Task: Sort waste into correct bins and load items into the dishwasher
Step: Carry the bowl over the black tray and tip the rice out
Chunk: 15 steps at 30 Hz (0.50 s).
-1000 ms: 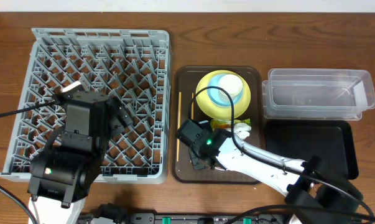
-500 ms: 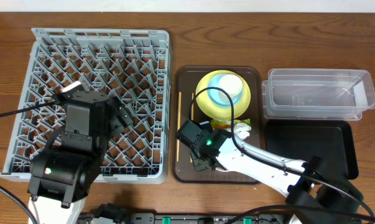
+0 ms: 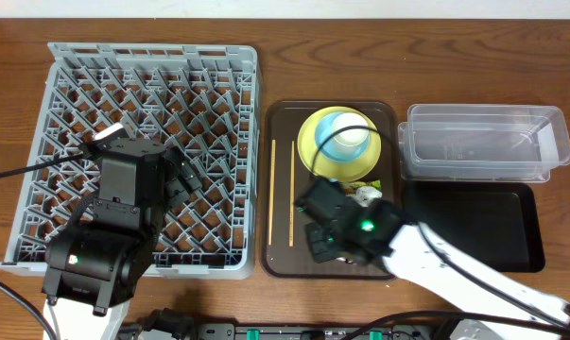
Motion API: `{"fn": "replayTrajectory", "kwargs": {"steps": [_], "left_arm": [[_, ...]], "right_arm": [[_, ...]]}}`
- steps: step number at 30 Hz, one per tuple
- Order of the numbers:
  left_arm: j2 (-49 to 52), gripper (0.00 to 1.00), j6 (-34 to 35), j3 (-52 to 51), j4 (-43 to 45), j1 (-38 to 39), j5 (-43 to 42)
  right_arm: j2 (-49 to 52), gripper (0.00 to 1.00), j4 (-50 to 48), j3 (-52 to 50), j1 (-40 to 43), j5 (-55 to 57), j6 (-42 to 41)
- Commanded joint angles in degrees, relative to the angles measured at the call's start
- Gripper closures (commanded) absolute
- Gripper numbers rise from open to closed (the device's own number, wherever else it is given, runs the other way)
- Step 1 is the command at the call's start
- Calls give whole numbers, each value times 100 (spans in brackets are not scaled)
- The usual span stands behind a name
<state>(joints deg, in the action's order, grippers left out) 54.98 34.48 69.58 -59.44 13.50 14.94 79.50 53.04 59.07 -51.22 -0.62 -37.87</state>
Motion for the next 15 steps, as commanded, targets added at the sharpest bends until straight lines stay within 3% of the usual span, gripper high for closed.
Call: {"fn": "replayTrajectory", "kwargs": {"steps": [1,15], "left_arm": [[11,5,-15,83,-11,-35,7],[11,5,-15,83,-11,-35,7]], "right_arm": [[-411,99,225,7,376,13,90],[-1519,99,1023,7,3652,-317,1515]]}}
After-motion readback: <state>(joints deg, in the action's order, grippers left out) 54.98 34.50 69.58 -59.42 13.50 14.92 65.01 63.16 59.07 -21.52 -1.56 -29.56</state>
